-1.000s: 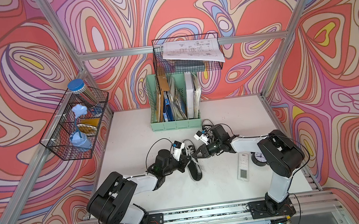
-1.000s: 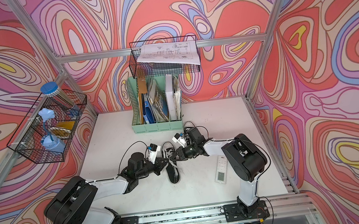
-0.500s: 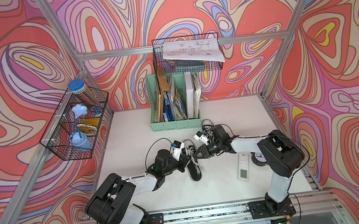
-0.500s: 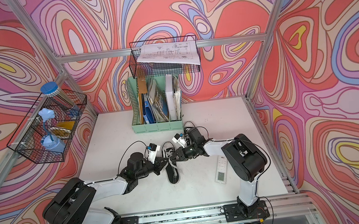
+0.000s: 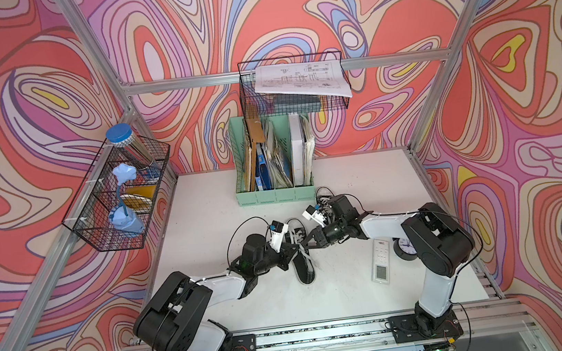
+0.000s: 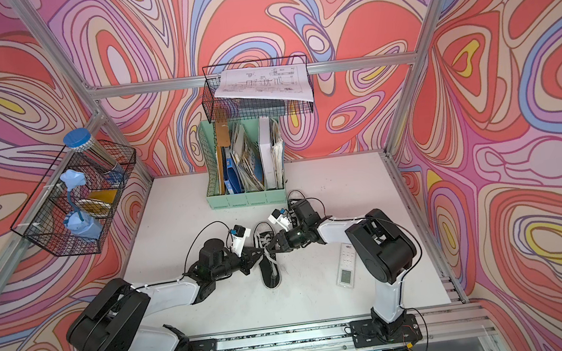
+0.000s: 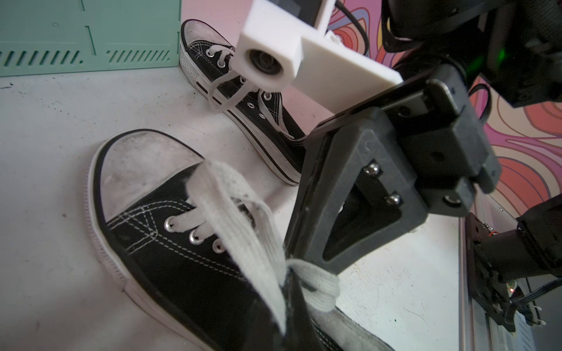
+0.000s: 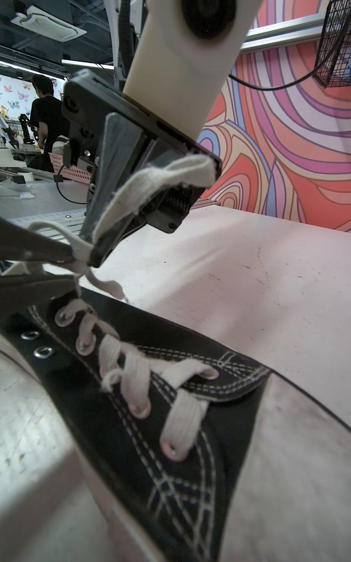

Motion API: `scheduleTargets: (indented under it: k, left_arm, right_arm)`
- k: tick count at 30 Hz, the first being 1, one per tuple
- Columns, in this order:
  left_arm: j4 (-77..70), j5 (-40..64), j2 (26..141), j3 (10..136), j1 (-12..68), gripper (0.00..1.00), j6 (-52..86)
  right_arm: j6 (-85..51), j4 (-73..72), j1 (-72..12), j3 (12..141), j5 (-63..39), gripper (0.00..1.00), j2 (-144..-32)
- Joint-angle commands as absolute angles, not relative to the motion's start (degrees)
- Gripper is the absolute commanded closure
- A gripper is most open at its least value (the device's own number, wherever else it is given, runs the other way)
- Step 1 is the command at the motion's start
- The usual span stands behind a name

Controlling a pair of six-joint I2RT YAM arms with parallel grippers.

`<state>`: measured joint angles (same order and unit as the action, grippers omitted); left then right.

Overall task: Tie the shoes
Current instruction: Cross the shoelace with the shoelace.

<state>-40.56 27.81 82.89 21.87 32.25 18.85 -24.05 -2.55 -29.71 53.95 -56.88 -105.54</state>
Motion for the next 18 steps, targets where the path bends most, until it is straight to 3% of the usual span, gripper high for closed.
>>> scheduleTargets:
  k: [1,3,18]
  left_arm:
    - [-39.0,29.7,82.1,22.8,32.2,1.00,18.5]
    - [-38.0,29.6,82.0,23.0,32.2,1.00,18.6]
    - [-33.8,29.1,81.4,24.1,31.8,0.94,18.1]
  right_arm:
    - [-21.9,-1.7,-30.1,55.3,-57.3,0.94,-106.5]
    - [-20.4,-0.1,-30.0,55.3,-56.3,1.00,-105.9]
    - [-15.8,4.8,-30.0,56.2,-51.4,1.00,-103.5]
